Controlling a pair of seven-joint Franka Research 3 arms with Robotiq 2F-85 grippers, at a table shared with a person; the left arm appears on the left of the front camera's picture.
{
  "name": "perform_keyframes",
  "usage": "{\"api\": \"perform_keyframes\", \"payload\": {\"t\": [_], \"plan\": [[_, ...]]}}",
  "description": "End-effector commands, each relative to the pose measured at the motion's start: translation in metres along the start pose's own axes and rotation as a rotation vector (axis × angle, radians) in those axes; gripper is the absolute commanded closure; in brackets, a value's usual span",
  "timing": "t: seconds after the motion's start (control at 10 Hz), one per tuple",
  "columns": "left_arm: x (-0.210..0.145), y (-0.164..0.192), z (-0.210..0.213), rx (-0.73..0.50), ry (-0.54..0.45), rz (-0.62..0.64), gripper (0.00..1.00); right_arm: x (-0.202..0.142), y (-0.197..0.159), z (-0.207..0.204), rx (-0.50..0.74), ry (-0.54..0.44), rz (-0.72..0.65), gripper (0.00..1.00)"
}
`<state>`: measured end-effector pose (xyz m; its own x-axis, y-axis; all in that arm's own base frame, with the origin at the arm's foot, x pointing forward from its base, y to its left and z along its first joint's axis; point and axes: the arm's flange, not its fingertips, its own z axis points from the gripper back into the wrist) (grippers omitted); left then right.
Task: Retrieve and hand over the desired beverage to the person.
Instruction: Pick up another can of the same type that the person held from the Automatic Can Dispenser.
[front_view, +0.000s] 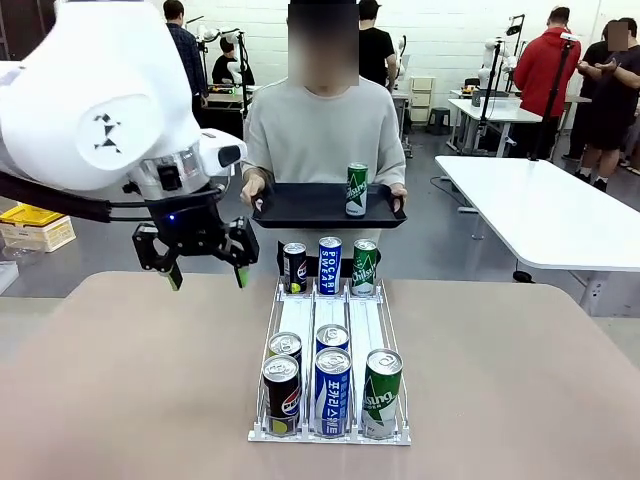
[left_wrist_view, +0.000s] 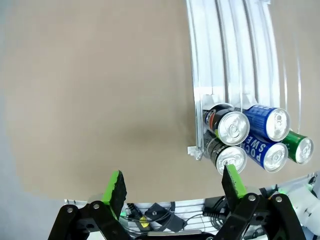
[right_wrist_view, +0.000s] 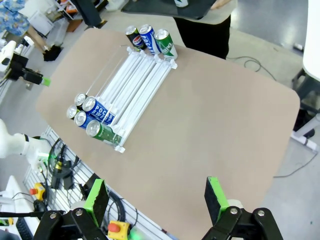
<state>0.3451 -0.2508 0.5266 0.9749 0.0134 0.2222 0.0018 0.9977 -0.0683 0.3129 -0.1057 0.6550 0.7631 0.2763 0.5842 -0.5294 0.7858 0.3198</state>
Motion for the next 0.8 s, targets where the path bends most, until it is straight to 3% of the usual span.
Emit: {"api": "perform_keyframes", "payload": {"t": [0.0, 0.1, 0.7], "plan": [[-0.0008, 0.0070, 0.0062, 0.007, 0.042, -0.045, 0.00, 0.0002, -0.0010, -0.0017, 0.014, -0.010, 0.005, 0.00], [0.0000, 0.0000, 0.0000, 0.000, 0.000, 0.000, 0.00, 0.0002, -0.0010, -0.0017, 0.014, -0.010, 0.005, 0.00], [0.0000, 0.0000, 0.0000, 0.000, 0.000, 0.000, 0.00, 0.0002, -0.0010, -0.0017, 0.014, -0.010, 0.005, 0.00]]}}
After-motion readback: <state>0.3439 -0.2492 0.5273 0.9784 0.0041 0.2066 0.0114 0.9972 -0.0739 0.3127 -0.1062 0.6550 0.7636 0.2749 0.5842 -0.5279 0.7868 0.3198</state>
